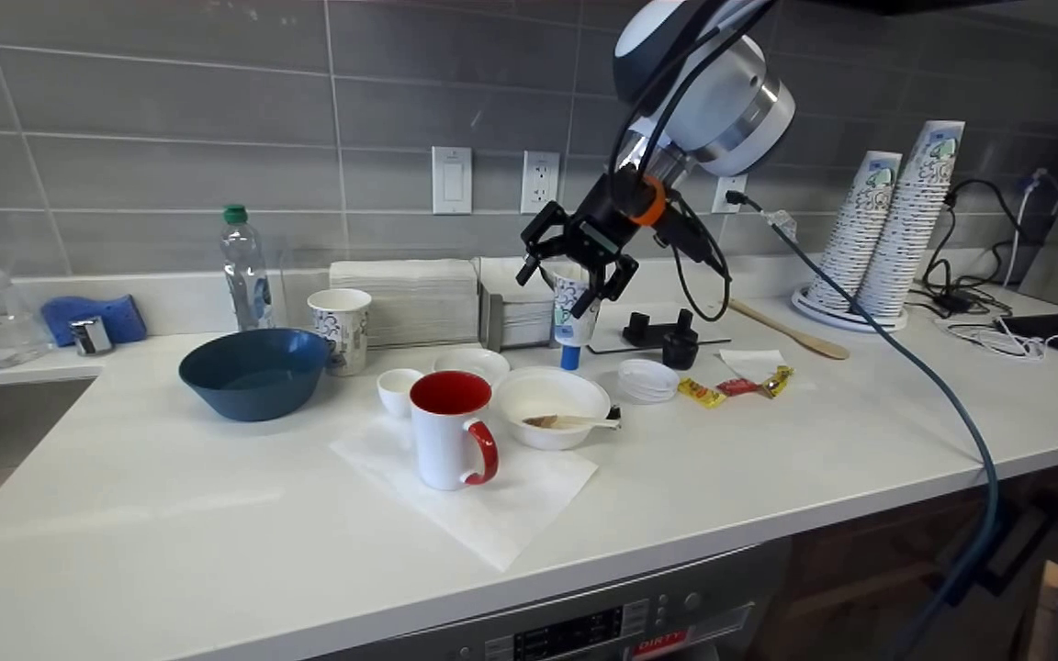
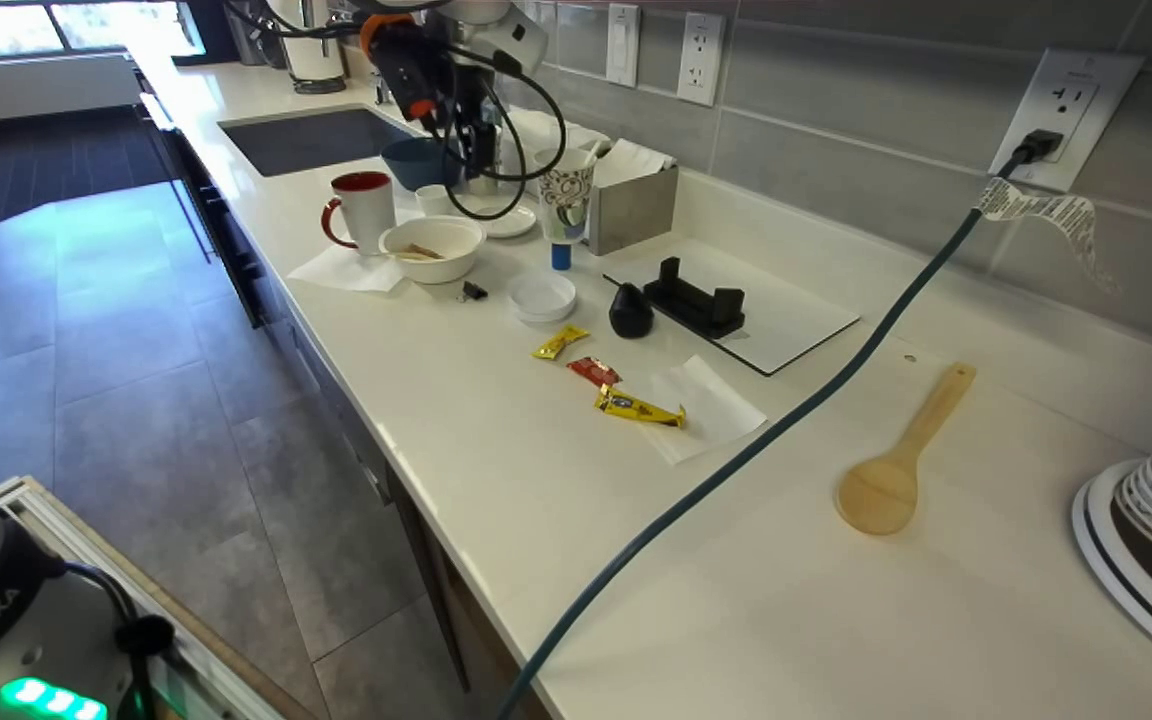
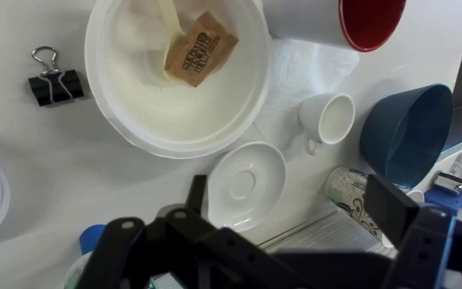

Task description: Take the paper cup off the blue block

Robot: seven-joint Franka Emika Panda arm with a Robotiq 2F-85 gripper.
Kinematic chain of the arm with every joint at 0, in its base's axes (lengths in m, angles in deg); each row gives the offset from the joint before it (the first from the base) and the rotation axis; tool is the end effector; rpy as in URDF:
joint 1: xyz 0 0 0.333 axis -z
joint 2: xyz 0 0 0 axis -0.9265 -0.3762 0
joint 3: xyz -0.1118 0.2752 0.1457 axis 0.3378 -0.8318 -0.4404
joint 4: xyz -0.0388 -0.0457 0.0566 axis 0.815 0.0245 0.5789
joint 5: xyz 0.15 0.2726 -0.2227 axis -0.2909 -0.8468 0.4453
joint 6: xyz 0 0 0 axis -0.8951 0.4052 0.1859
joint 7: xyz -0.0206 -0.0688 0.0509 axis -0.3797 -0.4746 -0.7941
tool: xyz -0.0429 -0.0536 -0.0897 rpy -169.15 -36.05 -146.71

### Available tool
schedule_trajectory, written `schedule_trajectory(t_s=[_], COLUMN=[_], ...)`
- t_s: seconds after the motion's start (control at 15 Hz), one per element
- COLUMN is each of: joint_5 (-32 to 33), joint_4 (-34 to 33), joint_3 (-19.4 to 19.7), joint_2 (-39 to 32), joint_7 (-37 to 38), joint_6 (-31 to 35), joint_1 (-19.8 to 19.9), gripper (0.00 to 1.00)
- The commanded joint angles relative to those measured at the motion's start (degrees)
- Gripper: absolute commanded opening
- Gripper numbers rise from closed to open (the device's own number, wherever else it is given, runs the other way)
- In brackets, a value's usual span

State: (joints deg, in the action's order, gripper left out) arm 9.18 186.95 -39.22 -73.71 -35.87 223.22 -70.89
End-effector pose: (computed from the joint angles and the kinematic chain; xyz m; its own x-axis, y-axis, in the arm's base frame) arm 0.5819 0.0207 0.3684 0.8838 -0.4627 0.0691 -0.3672 -0.7777 -0.5103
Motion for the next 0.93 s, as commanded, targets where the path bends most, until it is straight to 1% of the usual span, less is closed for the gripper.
schedule_trajectory(t_s=[0.0, 0.13, 0.47, 0.6, 0.73, 0.87], joint_5=[-2.1, -3.9, -8.4, -9.4, -9.1, -10.1], joint_4=[-2.1, -3.4, -6.4, -7.7, -8.9, -10.4], joint_3=[-1.6, -1.9, -3.0, -3.5, -3.9, -4.8], joint_2=[-2.4, -4.3, -9.7, -12.0, -14.4, -16.9], joint_7=[-1.0, -1.0, -1.0, -0.8, -0.1, -0.3], joint_6=[0.4, -0.1, 4.1, 5.6, 6.6, 8.9], joint_1=[2.0, 2.8, 3.7, 3.8, 3.7, 3.8], gripper=[1.0, 1.0, 1.0, 1.0, 1.0, 1.0])
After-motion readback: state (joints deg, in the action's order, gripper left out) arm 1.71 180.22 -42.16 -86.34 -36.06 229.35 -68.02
